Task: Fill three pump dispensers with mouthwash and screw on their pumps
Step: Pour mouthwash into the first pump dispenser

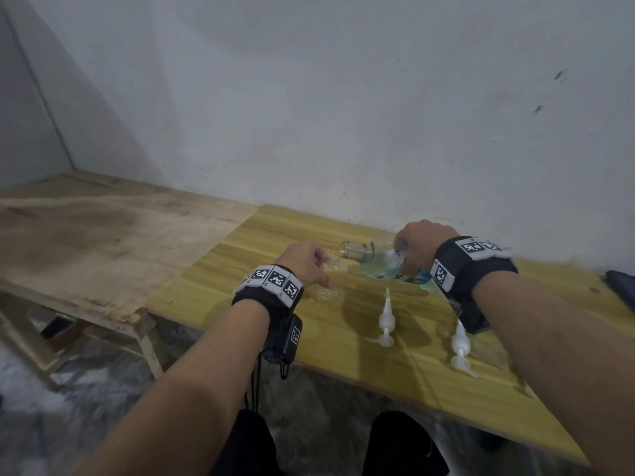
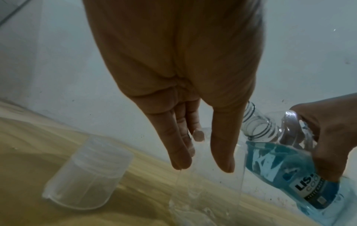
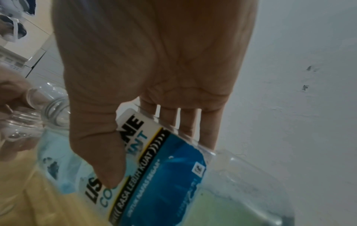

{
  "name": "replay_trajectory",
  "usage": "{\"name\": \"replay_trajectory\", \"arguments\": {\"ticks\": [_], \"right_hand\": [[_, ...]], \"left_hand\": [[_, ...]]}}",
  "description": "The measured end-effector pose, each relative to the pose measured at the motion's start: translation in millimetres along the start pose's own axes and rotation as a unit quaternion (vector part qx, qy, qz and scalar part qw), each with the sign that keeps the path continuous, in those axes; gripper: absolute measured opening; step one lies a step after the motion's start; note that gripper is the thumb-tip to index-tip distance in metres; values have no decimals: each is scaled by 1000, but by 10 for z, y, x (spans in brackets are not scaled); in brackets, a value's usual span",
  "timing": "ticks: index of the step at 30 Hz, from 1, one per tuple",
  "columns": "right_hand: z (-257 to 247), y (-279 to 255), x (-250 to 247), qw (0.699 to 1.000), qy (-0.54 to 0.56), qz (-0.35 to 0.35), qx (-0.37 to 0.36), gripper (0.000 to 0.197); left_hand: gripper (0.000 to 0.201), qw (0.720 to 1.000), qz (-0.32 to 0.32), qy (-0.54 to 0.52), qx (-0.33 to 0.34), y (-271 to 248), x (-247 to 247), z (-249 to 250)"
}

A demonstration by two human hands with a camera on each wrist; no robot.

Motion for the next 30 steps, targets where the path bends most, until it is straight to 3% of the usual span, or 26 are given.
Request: {"name": "replay_trajectory", "arguments": {"ticks": [8, 17, 30], "right_hand": [[-30, 20, -37, 1000, -22, 10, -15, 29], [-61, 12, -106, 998, -41, 21, -31, 13], [-110, -8, -168, 997, -64, 22, -40, 19]], "left_hand": [[43, 1000, -16, 1, -4, 12, -9, -25], [43, 1000, -17, -4, 8, -12, -41, -19], [41, 1000, -17, -18, 2, -31, -39, -13]]}}
Point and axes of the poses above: each hand's wrist, its own y-axis towards the middle knuckle, its own x-axis out of the palm, z = x × y, the point moved 5 cm from there along y, towards the middle knuckle, and after that the axes turned 12 degrees about y, right-handed, at the moved point
